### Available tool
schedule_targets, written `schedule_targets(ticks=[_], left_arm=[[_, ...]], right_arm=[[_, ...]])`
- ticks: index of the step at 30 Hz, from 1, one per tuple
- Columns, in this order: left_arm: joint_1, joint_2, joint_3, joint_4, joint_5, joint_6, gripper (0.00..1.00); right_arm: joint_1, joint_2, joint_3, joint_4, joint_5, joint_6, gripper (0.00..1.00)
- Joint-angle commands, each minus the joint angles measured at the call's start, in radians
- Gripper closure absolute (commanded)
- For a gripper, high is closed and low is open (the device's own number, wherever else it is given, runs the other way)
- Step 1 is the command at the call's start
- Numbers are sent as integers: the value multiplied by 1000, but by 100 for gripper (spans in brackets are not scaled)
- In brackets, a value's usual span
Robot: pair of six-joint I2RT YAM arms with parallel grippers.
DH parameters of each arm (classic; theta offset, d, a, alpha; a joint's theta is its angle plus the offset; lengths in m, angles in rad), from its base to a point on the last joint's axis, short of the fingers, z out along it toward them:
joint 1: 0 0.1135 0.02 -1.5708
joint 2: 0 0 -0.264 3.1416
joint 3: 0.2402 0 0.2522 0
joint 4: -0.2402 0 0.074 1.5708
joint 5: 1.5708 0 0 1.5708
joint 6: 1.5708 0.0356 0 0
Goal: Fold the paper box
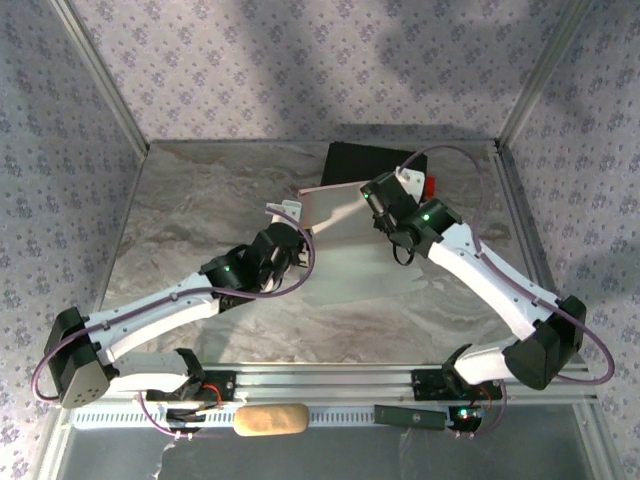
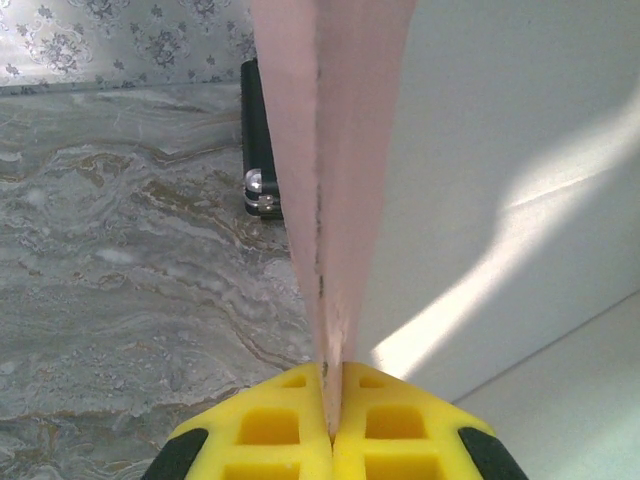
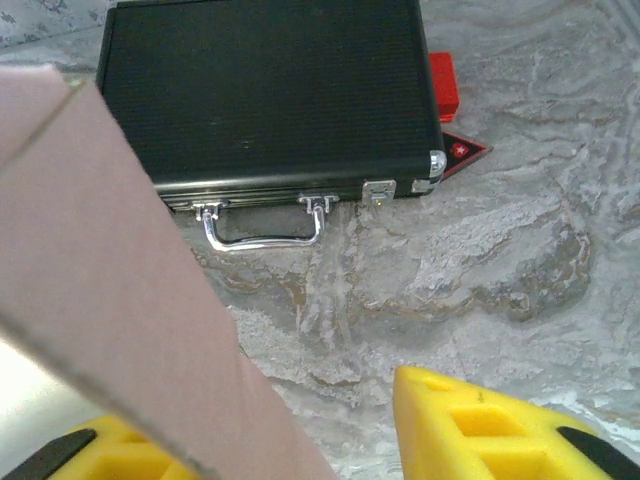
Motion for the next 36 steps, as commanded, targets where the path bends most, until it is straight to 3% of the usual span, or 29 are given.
schedule_targets(ticks=[1, 15, 28, 36], left_arm=[[-9, 11, 34, -28, -3, 0, 100], [-9, 22, 46, -35, -5, -7, 100], [-10, 14, 49, -43, 4, -3, 100], [-10, 21, 61, -61, 0, -3, 100]], right_arm=[[-25, -32, -4, 49, -59, -28, 55], [-52, -62, -17, 57, -121, -50, 50], [-83, -52, -84, 94, -119, -58, 69], [-87, -46, -110, 141, -166, -64, 61]])
